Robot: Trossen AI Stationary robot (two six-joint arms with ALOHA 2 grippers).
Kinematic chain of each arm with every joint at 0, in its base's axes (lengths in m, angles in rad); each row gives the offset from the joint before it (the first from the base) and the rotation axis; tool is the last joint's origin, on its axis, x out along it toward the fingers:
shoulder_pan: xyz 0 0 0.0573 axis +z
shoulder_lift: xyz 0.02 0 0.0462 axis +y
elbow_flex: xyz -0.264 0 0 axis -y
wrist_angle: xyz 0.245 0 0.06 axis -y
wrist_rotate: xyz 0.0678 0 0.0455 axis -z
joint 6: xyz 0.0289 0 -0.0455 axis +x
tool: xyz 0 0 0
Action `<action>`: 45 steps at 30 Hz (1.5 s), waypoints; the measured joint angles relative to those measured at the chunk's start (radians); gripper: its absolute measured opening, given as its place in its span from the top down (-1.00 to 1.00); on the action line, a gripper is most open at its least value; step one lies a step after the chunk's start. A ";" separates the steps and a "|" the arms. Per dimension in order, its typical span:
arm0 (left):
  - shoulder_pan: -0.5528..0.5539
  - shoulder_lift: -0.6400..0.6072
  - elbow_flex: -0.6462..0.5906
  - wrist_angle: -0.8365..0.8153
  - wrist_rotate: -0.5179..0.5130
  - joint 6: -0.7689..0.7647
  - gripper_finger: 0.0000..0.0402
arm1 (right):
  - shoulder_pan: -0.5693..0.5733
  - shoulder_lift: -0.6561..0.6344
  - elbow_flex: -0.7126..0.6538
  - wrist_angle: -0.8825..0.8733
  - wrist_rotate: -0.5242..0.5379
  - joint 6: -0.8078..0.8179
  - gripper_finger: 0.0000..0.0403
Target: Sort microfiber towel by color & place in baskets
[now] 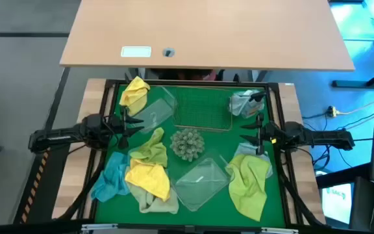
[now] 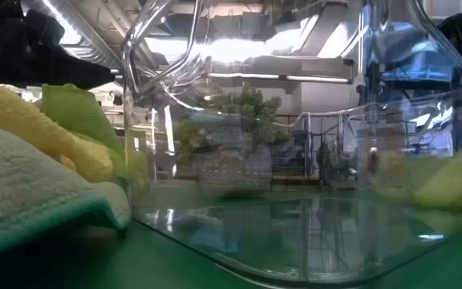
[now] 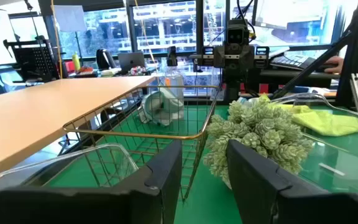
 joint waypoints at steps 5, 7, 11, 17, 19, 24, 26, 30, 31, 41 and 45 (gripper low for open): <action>0.000 0.000 0.000 0.000 0.000 0.000 0.40 | 0.000 0.000 0.000 0.000 0.000 0.000 0.08; 0.000 0.000 0.000 0.000 0.000 0.000 0.40 | 0.000 0.000 0.000 0.000 0.000 0.000 0.08; 0.000 0.000 0.000 0.000 0.000 0.000 0.40 | 0.000 0.000 0.000 0.000 0.000 0.000 0.08; 0.000 0.000 0.000 0.000 0.000 0.000 0.40 | 0.000 0.000 0.000 0.000 0.000 0.000 0.08; 0.000 0.000 0.000 0.001 0.000 0.000 0.40 | 0.000 0.000 0.000 0.000 0.000 0.000 0.08; 0.000 0.000 0.000 0.001 0.000 -0.001 0.40 | 0.000 0.000 0.000 0.000 0.000 0.000 0.08; 0.000 0.000 0.000 0.001 0.000 -0.001 0.40 | 0.000 0.000 0.000 0.000 0.000 0.000 0.08; 0.000 0.000 0.000 0.001 -0.008 -0.001 0.40 | 0.000 0.000 0.000 0.000 0.000 0.000 0.08; 0.000 0.000 0.000 0.001 -0.008 -0.001 0.40 | 0.000 0.000 0.000 0.000 0.000 0.000 0.08; 0.000 0.000 0.000 0.002 -0.006 -0.001 0.40 | 0.000 0.000 0.000 0.000 0.000 0.000 0.08; 0.000 0.000 0.000 0.005 -0.022 -0.003 0.40 | 0.000 0.000 0.000 0.000 0.000 0.000 0.08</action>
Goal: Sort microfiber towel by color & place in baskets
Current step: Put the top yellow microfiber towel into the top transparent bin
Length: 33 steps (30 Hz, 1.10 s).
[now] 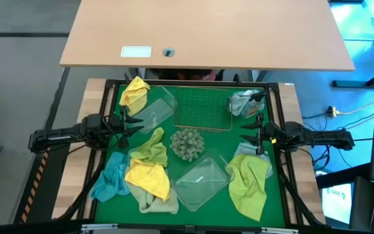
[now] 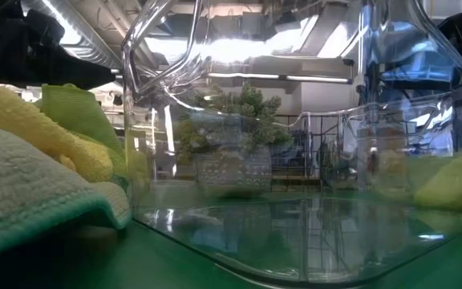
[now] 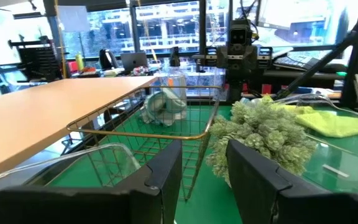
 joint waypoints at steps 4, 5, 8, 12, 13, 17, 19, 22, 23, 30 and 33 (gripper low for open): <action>0.000 0.000 0.000 0.023 -0.111 -0.077 0.39 | 0.000 0.000 0.000 0.000 -0.001 0.000 0.08; 0.000 0.000 0.000 0.028 -0.137 -0.103 0.39 | 0.000 0.000 0.000 0.000 -0.001 0.000 0.08; 0.000 0.000 0.000 0.034 -0.173 -0.138 0.39 | 0.000 0.000 0.000 0.000 -0.001 0.000 0.08; 0.000 0.000 0.000 0.036 -0.217 -0.190 0.39 | 0.000 0.000 0.000 0.000 -0.001 0.000 0.08; 0.000 0.000 0.000 0.037 -0.229 -0.201 0.39 | 0.000 0.000 0.000 0.000 -0.001 0.000 0.08; 0.001 0.000 0.000 0.042 -0.278 -0.249 0.38 | 0.000 0.000 0.000 0.000 -0.001 0.000 0.08; 0.001 0.000 0.000 0.043 -0.304 -0.272 0.33 | 0.000 0.000 0.000 0.000 -0.002 0.000 0.08; 0.001 0.000 0.000 0.045 -0.335 -0.293 0.23 | 0.000 0.000 0.000 0.000 -0.002 0.000 0.08; 0.001 0.000 0.000 0.046 -0.348 -0.293 0.19 | 0.000 0.000 0.000 0.000 -0.002 0.000 0.08; 0.001 0.000 0.000 0.068 -0.599 -0.367 0.00 | 0.000 0.000 0.000 0.000 -0.002 0.000 0.08; 0.001 0.000 0.000 0.163 -0.657 -0.371 -0.01 | 0.000 0.000 0.000 0.000 -0.002 0.000 0.08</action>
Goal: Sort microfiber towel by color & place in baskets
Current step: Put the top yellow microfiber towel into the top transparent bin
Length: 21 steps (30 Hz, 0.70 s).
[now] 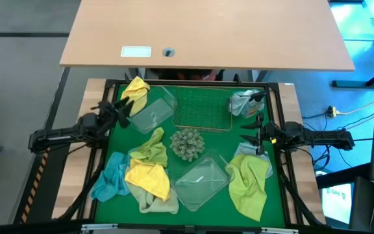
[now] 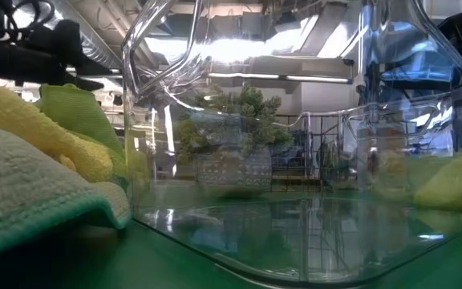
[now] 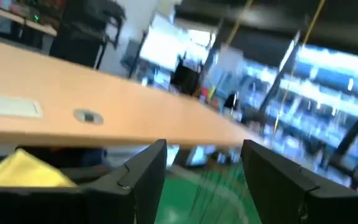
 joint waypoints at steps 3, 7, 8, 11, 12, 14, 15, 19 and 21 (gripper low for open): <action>0.006 0.000 0.011 0.075 -0.002 0.016 0.00 | 0.000 0.000 0.000 0.000 0.000 0.000 0.08; 0.026 0.024 0.069 0.077 -0.004 0.017 0.00 | 0.000 0.000 0.000 0.004 0.000 0.000 0.08; 0.031 0.039 0.084 0.074 -0.009 0.016 0.00 | 0.000 0.000 -0.001 0.006 0.000 0.000 0.08; 0.046 0.106 0.146 0.055 -0.045 0.016 0.00 | 0.000 0.000 -0.001 0.014 0.000 0.000 0.08; 0.052 0.134 0.170 0.036 -0.057 0.015 0.00 | 0.000 0.000 -0.001 0.015 0.000 0.000 0.08; 0.067 0.199 0.224 -0.012 -0.069 0.006 0.00 | 0.000 0.000 -0.001 0.015 0.000 0.000 0.08; 0.077 0.234 0.252 -0.035 -0.072 0.000 0.00 | 0.000 0.000 -0.001 0.015 0.000 0.000 0.08; 0.128 0.381 0.362 -0.107 -0.084 -0.003 0.00 | 0.000 0.000 -0.001 0.017 0.000 0.000 0.08; 0.162 0.451 0.424 -0.145 -0.082 -0.004 0.00 | 0.000 0.000 -0.001 0.018 0.000 0.000 0.08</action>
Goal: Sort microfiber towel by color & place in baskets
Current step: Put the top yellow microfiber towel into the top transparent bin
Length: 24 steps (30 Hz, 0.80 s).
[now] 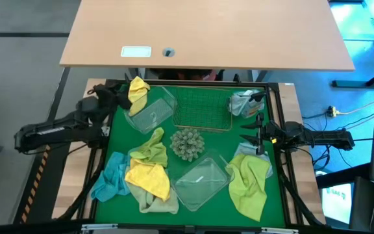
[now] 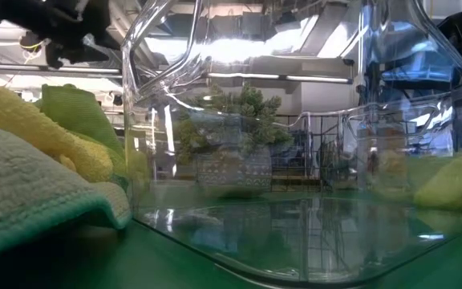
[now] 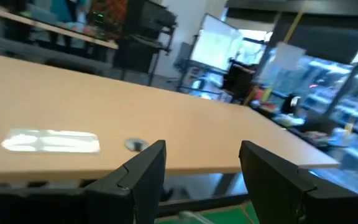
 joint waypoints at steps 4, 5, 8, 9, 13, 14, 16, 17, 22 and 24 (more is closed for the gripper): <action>0.083 0.134 0.129 -0.102 0.035 0.000 0.00 | 0.000 0.000 0.000 -0.002 0.000 0.000 0.08; 0.108 0.164 0.159 -0.124 0.055 -0.001 0.00 | 0.000 0.000 0.000 -0.002 0.000 0.000 0.08; 0.186 0.246 0.243 -0.188 0.145 0.000 0.00 | 0.000 0.000 0.000 -0.002 0.000 0.000 0.08; 0.214 0.273 0.269 -0.206 0.185 0.000 0.00 | 0.000 0.000 0.000 -0.002 0.000 0.000 0.08; 0.338 0.381 0.370 -0.318 0.358 -0.025 0.00 | 0.000 0.000 0.000 -0.002 0.000 0.000 0.08; 0.371 0.408 0.393 -0.351 0.402 -0.041 0.00 | 0.000 0.000 0.000 -0.003 0.000 0.000 0.08; 0.442 0.463 0.429 -0.412 0.483 -0.065 0.00 | 0.000 0.000 0.000 -0.003 0.000 0.000 0.08; 0.477 0.490 0.442 -0.435 0.523 -0.077 0.00 | 0.000 0.000 0.000 -0.003 0.000 0.000 0.08; 0.642 0.629 0.458 -0.479 0.713 -0.130 0.00 | 0.000 0.000 0.000 -0.003 0.000 0.000 0.08; 0.696 0.688 0.458 -0.479 0.776 -0.152 0.00 | 0.000 0.000 0.000 -0.003 0.000 0.000 0.08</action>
